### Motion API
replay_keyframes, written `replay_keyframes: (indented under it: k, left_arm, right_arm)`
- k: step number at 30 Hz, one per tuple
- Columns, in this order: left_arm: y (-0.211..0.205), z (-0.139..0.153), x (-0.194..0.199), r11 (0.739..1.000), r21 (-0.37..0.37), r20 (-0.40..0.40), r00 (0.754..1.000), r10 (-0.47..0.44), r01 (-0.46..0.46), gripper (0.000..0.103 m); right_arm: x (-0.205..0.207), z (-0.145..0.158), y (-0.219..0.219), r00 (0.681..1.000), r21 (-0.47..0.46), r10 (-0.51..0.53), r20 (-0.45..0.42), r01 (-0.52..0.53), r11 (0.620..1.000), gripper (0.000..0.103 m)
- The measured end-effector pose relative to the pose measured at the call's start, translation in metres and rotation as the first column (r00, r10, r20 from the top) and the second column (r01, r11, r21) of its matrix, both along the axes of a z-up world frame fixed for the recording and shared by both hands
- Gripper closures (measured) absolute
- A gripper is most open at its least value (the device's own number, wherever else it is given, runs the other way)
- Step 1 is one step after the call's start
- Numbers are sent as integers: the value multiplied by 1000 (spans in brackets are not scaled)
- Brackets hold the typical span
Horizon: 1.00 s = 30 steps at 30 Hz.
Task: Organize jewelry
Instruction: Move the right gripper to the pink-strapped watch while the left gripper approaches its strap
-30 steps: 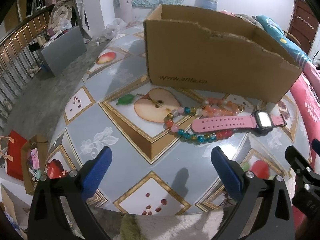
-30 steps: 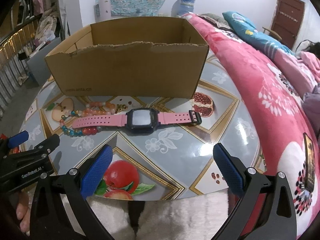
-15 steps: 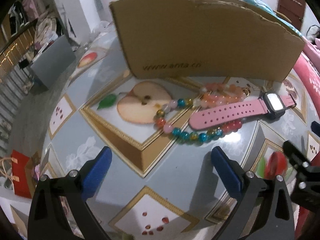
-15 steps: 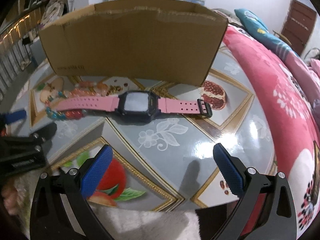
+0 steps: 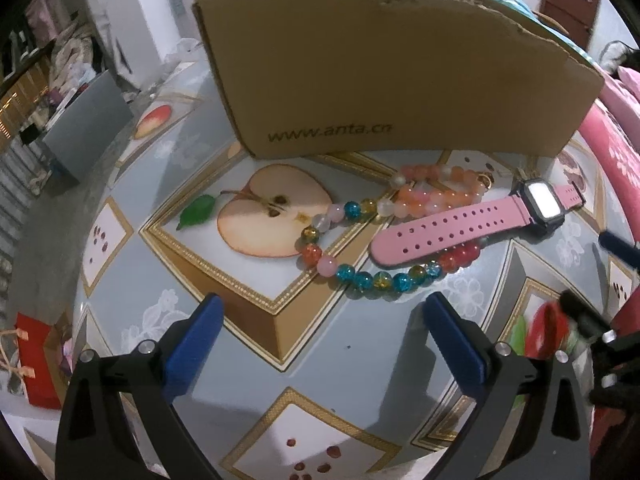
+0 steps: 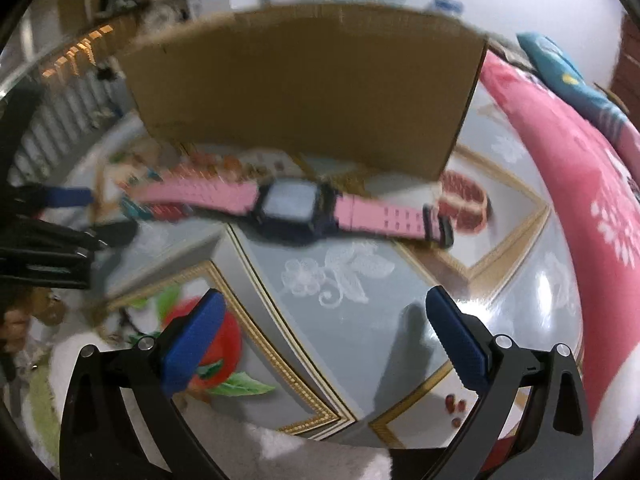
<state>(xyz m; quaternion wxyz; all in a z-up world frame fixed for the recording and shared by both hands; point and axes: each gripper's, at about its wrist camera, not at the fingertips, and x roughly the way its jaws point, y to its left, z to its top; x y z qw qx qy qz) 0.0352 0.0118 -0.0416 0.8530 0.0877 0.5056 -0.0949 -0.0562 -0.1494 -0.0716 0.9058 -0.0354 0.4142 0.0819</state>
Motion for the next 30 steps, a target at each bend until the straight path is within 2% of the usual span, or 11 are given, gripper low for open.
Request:
replay_keyframes:
  k: [2, 4, 8, 11, 15, 20, 25, 30]
  left_arm:
    - [3, 0, 1, 1000, -14, 1, 1000, -12, 12, 4]
    - [5, -1, 2, 999, -28, 12, 1000, -25, 25, 4]
    - [6, 2, -7, 996, -34, 100, 991, -83, 87, 5]
    - [4, 9, -16, 987, -73, 164, 978, -129, 143, 6]
    - [-5, 18, -21, 971, -94, 234, 953, -194, 221, 15]
    - [-22, 21, -18, 940, -88, 260, 919, -298, 330, 28]
    - [-43, 26, -19, 891, -91, 272, 872, -408, 445, 39]
    - [-69, 26, -18, 844, -38, 269, 819, -508, 536, 42]
  right_arm:
    - [-3, 11, -3, 997, -15, 41, 58, -40, 999, 10]
    - [1, 17, 0, 991, -65, 106, 84, -100, 993, 17]
    - [17, 16, 6, 966, -133, 252, 54, -244, 961, 38]
    - [30, 11, 14, 939, -169, 342, 19, -335, 927, 44]
    - [38, 5, 20, 910, -217, 413, -42, -412, 885, 44]
    - [45, 5, 18, 883, -189, 457, -112, -470, 862, 44]
    - [50, 10, 17, 870, -165, 468, -156, -490, 856, 55]
    - [61, 24, 9, 867, -59, 467, -175, -483, 874, 84]
